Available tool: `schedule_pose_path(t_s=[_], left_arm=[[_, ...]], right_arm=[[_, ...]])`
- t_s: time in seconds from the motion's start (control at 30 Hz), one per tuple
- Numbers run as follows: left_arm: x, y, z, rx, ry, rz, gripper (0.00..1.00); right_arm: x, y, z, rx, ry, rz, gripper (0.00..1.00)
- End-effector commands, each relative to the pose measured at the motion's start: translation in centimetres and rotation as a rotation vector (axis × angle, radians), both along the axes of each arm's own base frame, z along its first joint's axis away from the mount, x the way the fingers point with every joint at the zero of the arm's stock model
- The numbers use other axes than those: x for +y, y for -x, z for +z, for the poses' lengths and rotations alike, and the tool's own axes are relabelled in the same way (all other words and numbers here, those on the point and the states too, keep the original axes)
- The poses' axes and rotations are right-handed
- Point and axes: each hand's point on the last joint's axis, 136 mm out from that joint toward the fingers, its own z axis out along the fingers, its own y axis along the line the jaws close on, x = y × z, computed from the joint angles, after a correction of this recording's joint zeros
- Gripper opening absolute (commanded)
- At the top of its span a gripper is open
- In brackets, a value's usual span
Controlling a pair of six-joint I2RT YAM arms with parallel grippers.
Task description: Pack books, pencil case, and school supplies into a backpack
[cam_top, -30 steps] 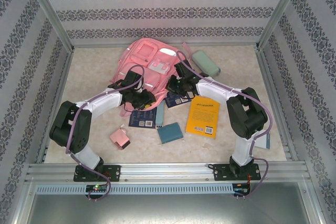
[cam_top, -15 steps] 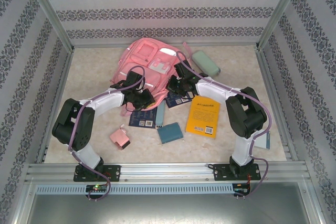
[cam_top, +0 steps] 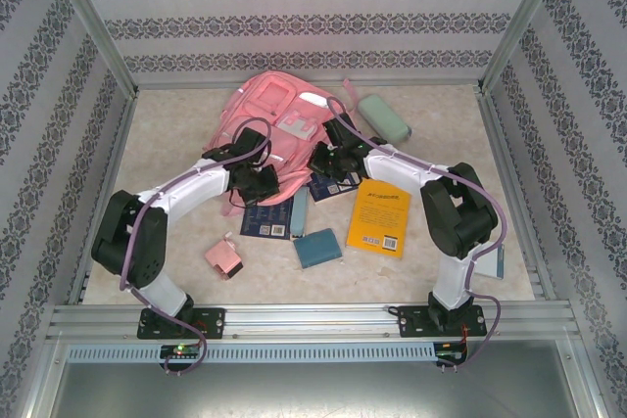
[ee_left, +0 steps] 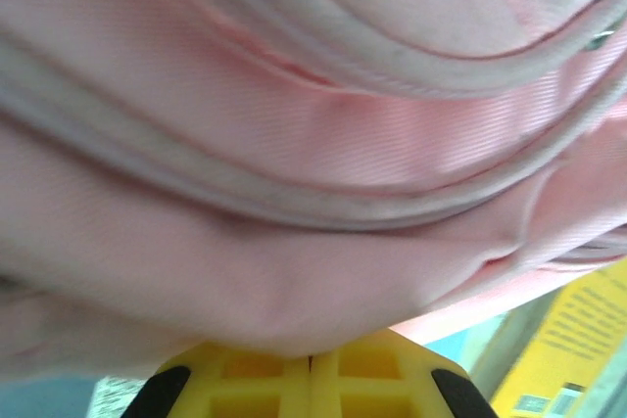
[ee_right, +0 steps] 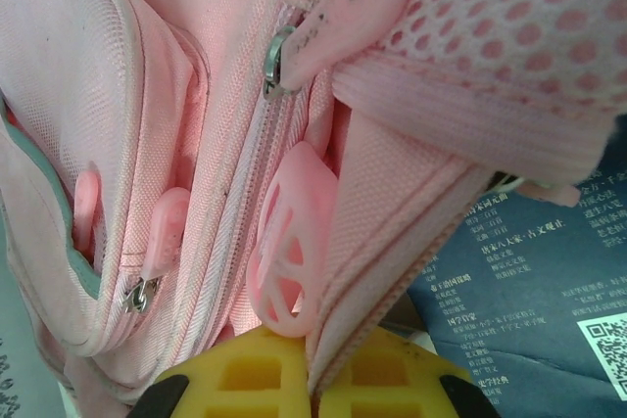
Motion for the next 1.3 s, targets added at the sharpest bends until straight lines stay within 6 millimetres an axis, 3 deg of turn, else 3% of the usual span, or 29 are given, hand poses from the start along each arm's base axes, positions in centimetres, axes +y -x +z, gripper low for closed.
schedule_pose_path(t_s=[0.0, 0.23, 0.4, 0.47, 0.63, 0.83, 0.9, 0.97, 1.0, 1.1, 1.17, 1.27], left_arm=[[6.2, 3.4, -0.5, 0.103, -0.258, -0.019, 0.00], [13.5, 4.7, -1.1, 0.170, -0.296, 0.056, 0.00], [17.2, 2.5, -0.8, 0.165, -0.342, 0.076, 0.00], [17.5, 1.3, -0.5, 0.146, -0.332, 0.067, 0.00], [14.1, -0.7, 1.5, 0.027, -0.169, -0.019, 0.00], [9.2, 0.3, 4.8, -0.089, -0.041, -0.158, 0.00], [6.6, 0.9, 5.8, -0.126, 0.022, -0.205, 0.00], [3.8, 1.2, 6.6, -0.156, 0.065, -0.260, 0.00], [2.2, 1.4, 6.9, -0.170, 0.082, -0.288, 0.00], [-1.4, 1.2, 7.5, -0.199, 0.113, -0.326, 0.00], [-3.5, 1.1, 7.6, -0.209, 0.138, -0.342, 0.00], [-6.3, 1.0, 7.4, -0.211, 0.155, -0.382, 0.00]], right_arm=[[-2.3, -1.1, 2.0, -0.077, 0.025, -0.027, 0.00], [-3.1, -1.4, 2.2, -0.090, 0.039, -0.035, 0.00], [-2.9, -1.6, 2.1, -0.092, 0.042, -0.028, 0.00], [-3.0, -1.8, 2.3, -0.100, 0.047, -0.024, 0.00], [-3.8, -3.7, 3.1, -0.131, 0.073, -0.011, 0.00], [-6.8, -8.4, 6.0, -0.208, 0.092, -0.038, 0.00], [-8.1, -10.1, 6.6, -0.216, 0.099, -0.055, 0.01], [-9.4, -11.5, 6.7, -0.215, 0.096, -0.073, 0.10], [-9.9, -12.1, 6.7, -0.212, 0.092, -0.081, 0.25], [-11.3, -12.9, 6.8, -0.202, 0.103, -0.100, 0.37], [-12.1, -12.5, 7.0, -0.198, 0.121, -0.116, 0.49], [-13.1, -10.9, 6.9, -0.179, 0.145, -0.138, 0.56]])
